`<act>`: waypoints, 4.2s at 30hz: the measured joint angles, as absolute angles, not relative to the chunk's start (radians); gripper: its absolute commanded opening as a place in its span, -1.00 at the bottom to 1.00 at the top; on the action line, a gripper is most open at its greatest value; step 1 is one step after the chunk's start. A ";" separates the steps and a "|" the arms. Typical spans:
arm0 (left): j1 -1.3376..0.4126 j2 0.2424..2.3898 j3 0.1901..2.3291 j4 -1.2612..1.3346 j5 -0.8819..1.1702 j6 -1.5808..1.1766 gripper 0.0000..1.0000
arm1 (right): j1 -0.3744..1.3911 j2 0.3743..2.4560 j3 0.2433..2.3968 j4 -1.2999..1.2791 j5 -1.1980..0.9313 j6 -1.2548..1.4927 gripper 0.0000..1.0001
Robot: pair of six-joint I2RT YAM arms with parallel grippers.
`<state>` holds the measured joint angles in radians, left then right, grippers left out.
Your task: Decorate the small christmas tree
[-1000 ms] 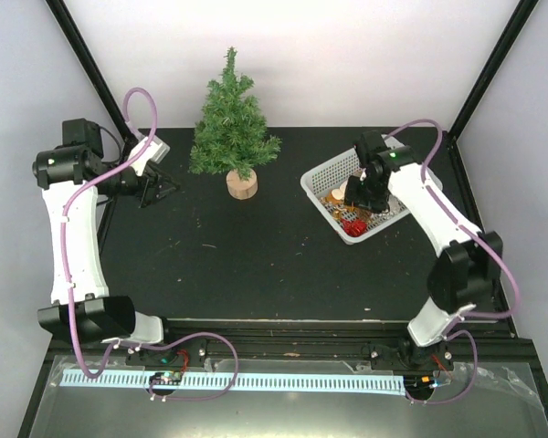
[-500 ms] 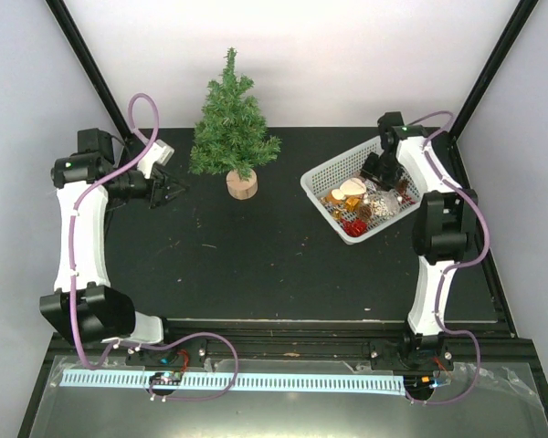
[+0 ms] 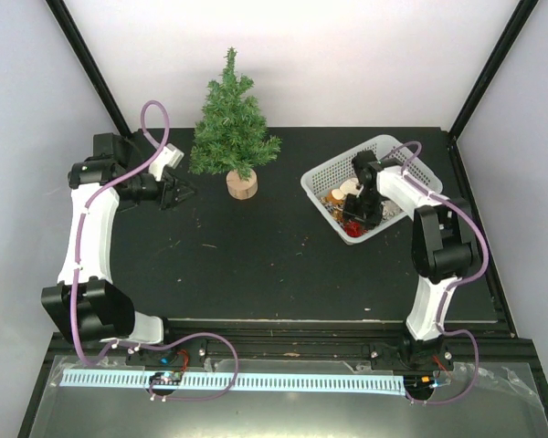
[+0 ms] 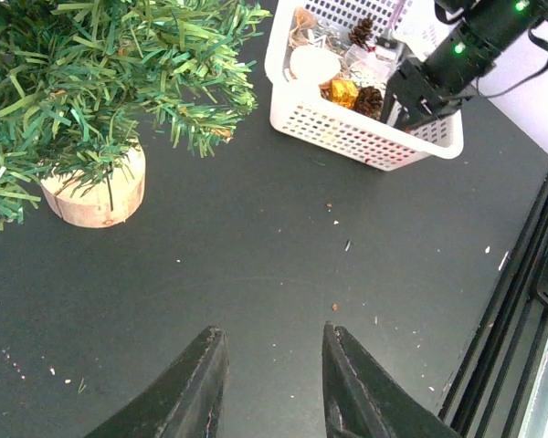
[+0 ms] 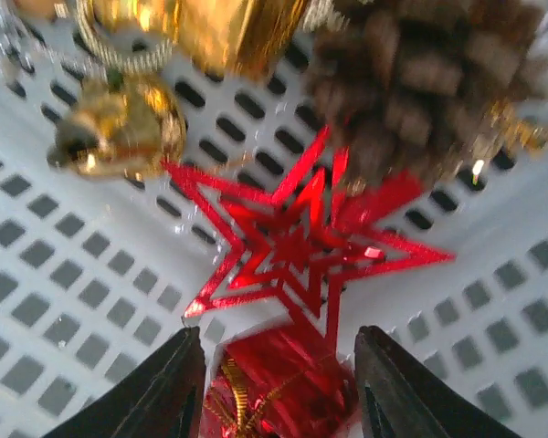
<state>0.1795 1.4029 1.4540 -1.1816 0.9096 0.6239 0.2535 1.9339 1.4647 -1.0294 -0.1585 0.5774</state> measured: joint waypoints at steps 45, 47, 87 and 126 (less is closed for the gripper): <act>0.175 1.456 1.377 -1.132 0.854 0.620 -0.37 | 0.321 1.771 1.390 -1.054 -0.020 0.527 -0.10; 0.175 1.467 1.378 -1.131 0.854 0.620 -0.36 | 0.340 1.760 1.330 -1.034 -0.041 0.523 -0.11; 0.175 1.478 1.356 -1.114 0.852 0.628 -0.38 | 0.221 1.622 1.267 -1.168 -0.069 0.594 0.11; 0.175 1.381 1.333 -1.123 0.847 0.628 -0.34 | 0.122 1.755 1.205 -1.044 -0.017 0.651 -0.98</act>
<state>0.1749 1.3808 1.3331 -1.1233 0.8471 0.6281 0.1219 1.7554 1.2053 -1.0439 -0.0174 0.6506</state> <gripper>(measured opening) 0.316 0.016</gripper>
